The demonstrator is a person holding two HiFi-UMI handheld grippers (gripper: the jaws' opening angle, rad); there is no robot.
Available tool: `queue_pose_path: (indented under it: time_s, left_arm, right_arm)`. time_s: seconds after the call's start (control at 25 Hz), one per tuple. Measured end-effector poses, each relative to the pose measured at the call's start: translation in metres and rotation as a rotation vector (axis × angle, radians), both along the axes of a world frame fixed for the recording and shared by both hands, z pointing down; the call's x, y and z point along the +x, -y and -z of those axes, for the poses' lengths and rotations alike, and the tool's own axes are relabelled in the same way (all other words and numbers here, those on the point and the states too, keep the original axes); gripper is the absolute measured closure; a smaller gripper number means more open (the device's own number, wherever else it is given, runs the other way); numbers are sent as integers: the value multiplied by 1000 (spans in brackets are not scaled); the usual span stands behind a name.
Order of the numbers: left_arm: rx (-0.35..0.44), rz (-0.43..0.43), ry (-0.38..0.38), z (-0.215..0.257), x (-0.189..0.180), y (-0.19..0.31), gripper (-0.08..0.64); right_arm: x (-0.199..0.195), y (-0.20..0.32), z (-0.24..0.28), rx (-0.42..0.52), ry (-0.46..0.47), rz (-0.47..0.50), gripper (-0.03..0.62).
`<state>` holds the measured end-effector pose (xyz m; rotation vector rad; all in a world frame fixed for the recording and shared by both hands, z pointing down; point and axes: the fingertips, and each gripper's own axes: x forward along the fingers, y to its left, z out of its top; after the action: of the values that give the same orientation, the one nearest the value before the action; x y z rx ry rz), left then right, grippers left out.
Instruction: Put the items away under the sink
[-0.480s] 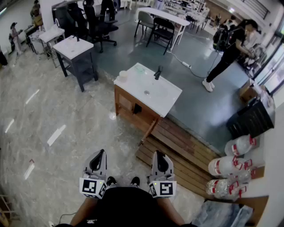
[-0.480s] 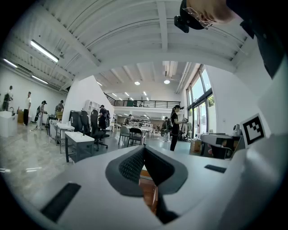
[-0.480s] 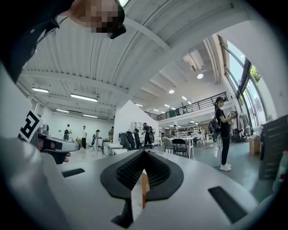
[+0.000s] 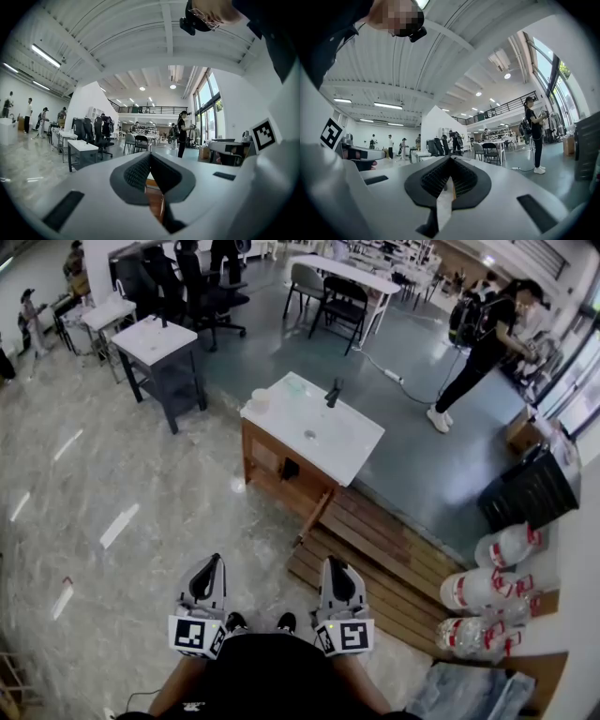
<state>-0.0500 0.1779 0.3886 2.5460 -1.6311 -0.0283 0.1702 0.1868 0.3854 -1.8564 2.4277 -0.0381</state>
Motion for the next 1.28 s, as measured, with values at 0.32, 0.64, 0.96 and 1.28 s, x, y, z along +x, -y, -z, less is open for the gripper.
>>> queue_pose_path:
  time_s: [0.32,0.64,0.96,1.28]
  left_arm:
    - [-6,2,5,-3,-5,-1,555]
    - [-9,4,6,-4,-10,0,555]
    - [6,10,13,-6,-15,-1,555]
    - [-3,22,17,-9,-22,-2,555]
  right_arm:
    - [-9,-1,5,21,-4,29,518]
    - [-17,4,7,20,-15,41,307]
    - [-19,8,6,18,-18,46,148]
    - [-27,5,14,78,-29,70,51]
